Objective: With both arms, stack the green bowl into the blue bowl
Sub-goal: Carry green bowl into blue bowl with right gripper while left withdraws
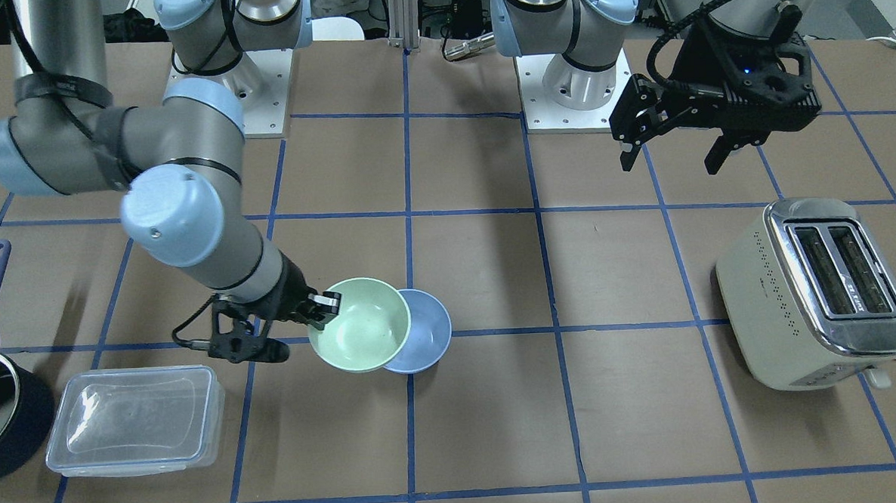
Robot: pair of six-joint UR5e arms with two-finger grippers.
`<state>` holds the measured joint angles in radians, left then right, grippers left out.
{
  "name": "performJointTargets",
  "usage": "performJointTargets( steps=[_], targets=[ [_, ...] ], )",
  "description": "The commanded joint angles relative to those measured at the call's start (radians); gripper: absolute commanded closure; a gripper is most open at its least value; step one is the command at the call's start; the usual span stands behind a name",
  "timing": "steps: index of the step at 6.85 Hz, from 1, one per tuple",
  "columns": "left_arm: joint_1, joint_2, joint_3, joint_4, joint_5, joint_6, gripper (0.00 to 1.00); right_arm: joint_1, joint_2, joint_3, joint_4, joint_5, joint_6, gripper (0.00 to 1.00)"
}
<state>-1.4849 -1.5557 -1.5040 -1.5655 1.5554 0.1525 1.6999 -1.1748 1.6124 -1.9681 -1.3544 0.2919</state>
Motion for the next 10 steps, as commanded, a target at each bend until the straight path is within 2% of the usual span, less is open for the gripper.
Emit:
performJointTargets(
  steps=[1,2,3,4,5,6,8,10],
  targets=[
    [0.0,-0.001,0.002,0.001,0.0,-0.011,0.0,0.093,0.075,-0.04,0.009,-0.006,0.035,1.0],
    [0.0,-0.001,0.004,0.005,-0.006,-0.022,0.0,0.09,0.086,-0.04,0.015,-0.008,0.024,1.0],
    [0.006,-0.001,0.007,0.005,-0.008,-0.024,0.0,0.09,0.087,-0.04,0.017,-0.066,0.003,1.0],
    [0.008,0.003,0.007,-0.004,-0.005,-0.024,0.0,0.087,0.087,-0.037,0.023,-0.084,-0.009,1.0],
    [0.006,0.003,0.011,-0.001,-0.012,-0.025,0.0,0.086,0.089,-0.042,0.034,-0.081,-0.011,0.82],
    [0.005,-0.004,0.011,0.005,-0.021,-0.027,0.0,0.086,0.092,-0.046,0.034,-0.072,-0.002,0.17],
    [0.008,-0.001,0.007,0.004,-0.018,-0.025,0.0,0.075,0.075,-0.074,0.063,-0.074,-0.002,0.1],
    [0.012,-0.015,0.011,0.028,-0.021,-0.025,0.0,0.035,-0.059,-0.191,0.31,-0.113,-0.013,0.09]
  ],
)
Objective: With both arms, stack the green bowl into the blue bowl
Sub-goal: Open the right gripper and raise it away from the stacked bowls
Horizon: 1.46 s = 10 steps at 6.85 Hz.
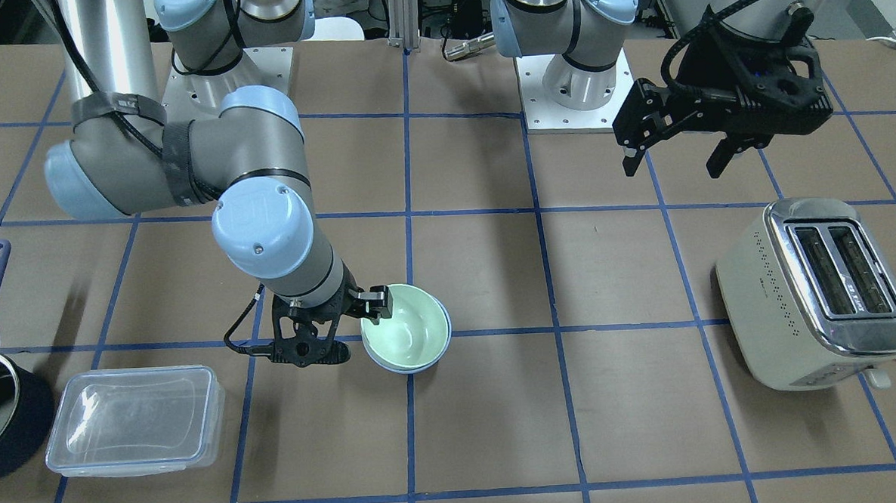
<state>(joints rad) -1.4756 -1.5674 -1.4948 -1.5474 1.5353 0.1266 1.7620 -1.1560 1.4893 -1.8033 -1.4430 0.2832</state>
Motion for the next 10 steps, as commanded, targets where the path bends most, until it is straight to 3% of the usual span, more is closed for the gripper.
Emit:
performJointTargets(
  steps=[1,2,3,6,9,10],
  targets=[
    [0.003,0.006,0.001,0.009,0.009,0.002,0.0,-0.039,-0.155,-0.131,0.254,-0.09,-0.034,0.08],
    [0.003,-0.015,-0.001,0.013,0.0,0.001,0.0,-0.044,-0.197,-0.173,0.327,-0.129,-0.047,0.03],
    [0.003,-0.029,0.002,0.044,-0.003,0.001,0.0,-0.045,-0.229,-0.179,0.326,-0.154,-0.106,0.0],
    [0.0,-0.017,0.014,0.026,0.006,-0.017,0.0,-0.14,-0.264,-0.115,0.273,-0.088,-0.305,0.05],
    [-0.014,-0.031,0.03,0.004,0.006,-0.128,0.0,-0.162,-0.295,-0.065,0.219,-0.094,-0.325,0.04],
    [-0.018,-0.026,0.03,0.004,0.0,-0.128,0.0,-0.161,-0.3,-0.064,0.222,-0.094,-0.314,0.0]
  ],
)
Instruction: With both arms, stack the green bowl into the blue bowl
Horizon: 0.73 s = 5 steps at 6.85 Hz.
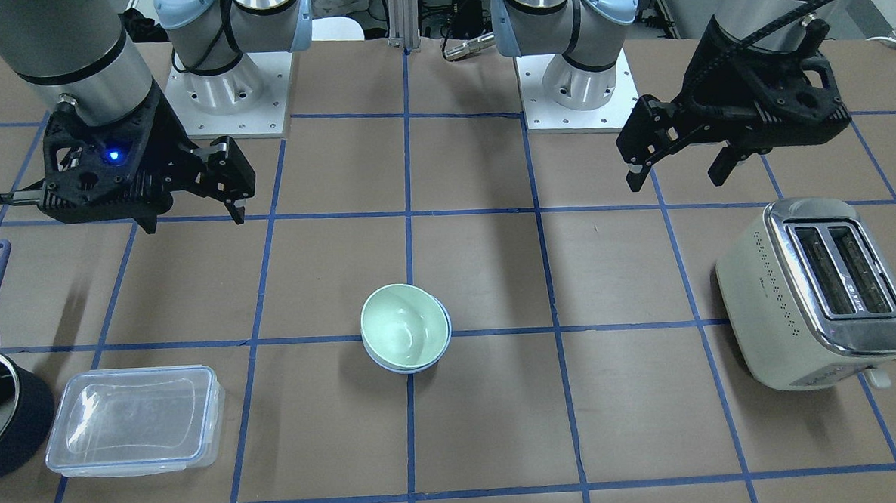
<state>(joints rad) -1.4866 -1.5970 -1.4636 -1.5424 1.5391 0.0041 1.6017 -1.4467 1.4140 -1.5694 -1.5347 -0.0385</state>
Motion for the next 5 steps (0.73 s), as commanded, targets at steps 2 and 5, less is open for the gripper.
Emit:
performJointTargets(
  steps=[2,5],
  targets=[
    [-0.007,0.009,-0.004,-0.001,-0.005,0.0,0.0,0.0,-0.009,0.011,-0.009,-0.002,0.009,0.0],
    [-0.007,0.006,-0.009,-0.001,-0.008,0.013,0.0,0.0,-0.011,0.011,-0.001,-0.008,0.008,0.0]
  ],
)
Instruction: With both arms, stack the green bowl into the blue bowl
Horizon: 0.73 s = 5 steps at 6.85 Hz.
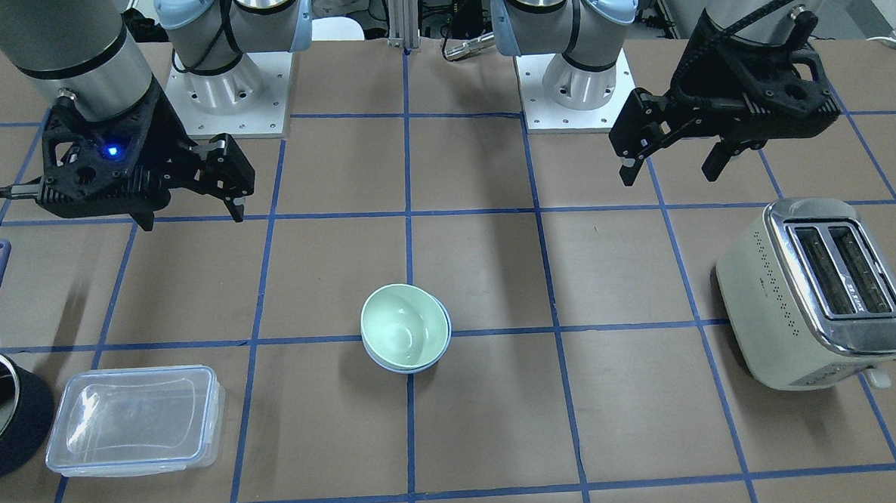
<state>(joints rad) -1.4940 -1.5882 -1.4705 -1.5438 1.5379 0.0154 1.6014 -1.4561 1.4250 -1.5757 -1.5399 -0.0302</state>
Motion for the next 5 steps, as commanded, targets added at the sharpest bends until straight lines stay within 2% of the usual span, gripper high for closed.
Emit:
performJointTargets(
  steps=[1,5],
  targets=[
    [-0.002,-0.009,0.001,0.001,-0.004,0.0,0.0,0.002,-0.001,0.0,0.006,-0.003,0.001,0.0],
    [-0.005,0.016,-0.002,-0.009,0.002,0.003,0.0,0.002,-0.001,0.0,0.008,-0.005,0.001,0.0]
  ],
)
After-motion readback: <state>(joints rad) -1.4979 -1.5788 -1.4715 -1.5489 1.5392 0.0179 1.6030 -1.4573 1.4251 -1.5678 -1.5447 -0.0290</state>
